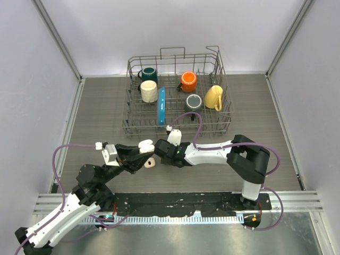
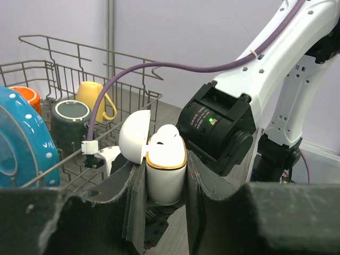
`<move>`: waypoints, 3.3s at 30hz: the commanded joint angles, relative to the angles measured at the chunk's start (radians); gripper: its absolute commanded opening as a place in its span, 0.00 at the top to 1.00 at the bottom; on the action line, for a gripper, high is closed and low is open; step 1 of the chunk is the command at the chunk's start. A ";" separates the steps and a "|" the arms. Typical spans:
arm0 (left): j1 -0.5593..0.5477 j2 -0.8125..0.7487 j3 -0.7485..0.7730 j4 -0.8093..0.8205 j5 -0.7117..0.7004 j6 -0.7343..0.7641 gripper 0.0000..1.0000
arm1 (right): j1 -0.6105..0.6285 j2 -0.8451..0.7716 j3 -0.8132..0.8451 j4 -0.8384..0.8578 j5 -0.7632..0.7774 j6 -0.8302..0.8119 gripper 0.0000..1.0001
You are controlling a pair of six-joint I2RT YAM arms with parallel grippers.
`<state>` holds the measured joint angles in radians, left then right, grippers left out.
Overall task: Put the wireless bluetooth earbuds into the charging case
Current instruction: Pick up the earbud from the center of the board, then place the earbud in the charging case.
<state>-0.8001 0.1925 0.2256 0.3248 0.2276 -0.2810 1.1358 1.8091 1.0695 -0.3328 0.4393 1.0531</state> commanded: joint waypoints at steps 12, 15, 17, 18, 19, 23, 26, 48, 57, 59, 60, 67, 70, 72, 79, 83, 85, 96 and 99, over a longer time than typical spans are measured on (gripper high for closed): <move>0.002 0.010 -0.002 0.053 -0.017 -0.004 1.00 | -0.007 -0.002 -0.029 -0.015 0.009 -0.008 0.84; 0.001 0.010 -0.002 0.054 -0.019 -0.006 1.00 | -0.007 -0.048 -0.052 -0.014 0.033 -0.008 0.88; 0.002 0.007 0.000 0.054 -0.019 -0.006 1.00 | -0.007 -0.079 -0.077 -0.015 0.047 -0.005 0.92; 0.001 0.005 -0.002 0.054 -0.022 -0.007 1.00 | -0.008 -0.114 -0.086 -0.012 0.062 -0.001 0.92; 0.001 0.002 -0.002 0.053 -0.020 -0.006 1.00 | -0.008 -0.129 -0.097 -0.011 0.067 0.001 0.92; 0.001 0.002 -0.002 0.053 -0.020 -0.007 1.00 | -0.008 -0.218 -0.153 -0.008 0.099 0.013 0.95; 0.001 0.004 -0.003 0.056 -0.025 -0.010 1.00 | -0.008 -0.290 -0.186 -0.009 0.130 0.022 0.96; 0.001 -0.008 -0.015 0.068 -0.039 -0.020 1.00 | -0.010 -0.626 -0.189 -0.110 0.292 0.048 0.99; 0.001 -0.001 -0.022 0.083 -0.045 -0.020 1.00 | -0.010 -0.688 -0.134 -0.144 0.319 0.025 0.99; 0.002 0.001 -0.025 0.086 -0.047 -0.020 1.00 | -0.010 -0.698 -0.128 -0.141 0.320 0.019 0.99; 0.001 0.002 -0.025 0.088 -0.045 -0.020 1.00 | -0.008 -0.702 -0.125 -0.140 0.322 0.019 0.99; 0.001 0.008 -0.029 0.102 -0.042 -0.020 1.00 | -0.008 -0.729 -0.121 -0.117 0.314 0.022 0.99; 0.002 0.013 -0.032 0.114 -0.044 -0.020 1.00 | -0.008 -0.741 -0.121 -0.110 0.312 0.022 0.99; 0.002 0.018 -0.034 0.120 -0.043 -0.020 1.00 | -0.008 -0.745 -0.121 -0.106 0.317 0.022 0.99; 0.001 0.021 -0.046 0.146 -0.033 -0.014 1.00 | -0.008 -0.765 -0.125 -0.098 0.348 0.041 0.99; 0.001 0.021 -0.054 0.152 -0.030 0.000 1.00 | -0.010 -0.760 -0.128 -0.100 0.360 0.073 0.99; 0.001 0.024 -0.068 0.181 -0.030 -0.006 1.00 | -0.008 -0.752 -0.126 -0.100 0.364 0.093 0.99; 0.002 0.050 -0.084 0.203 0.003 -0.003 1.00 | -0.008 -0.694 -0.060 -0.167 0.409 0.143 0.99; 0.002 0.042 -0.088 0.194 0.004 0.005 1.00 | -0.008 -0.691 -0.048 -0.178 0.423 0.150 0.99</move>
<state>-0.8001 0.2466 0.1425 0.4595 0.2207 -0.3023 1.1294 1.1179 0.9653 -0.4988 0.7860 1.1660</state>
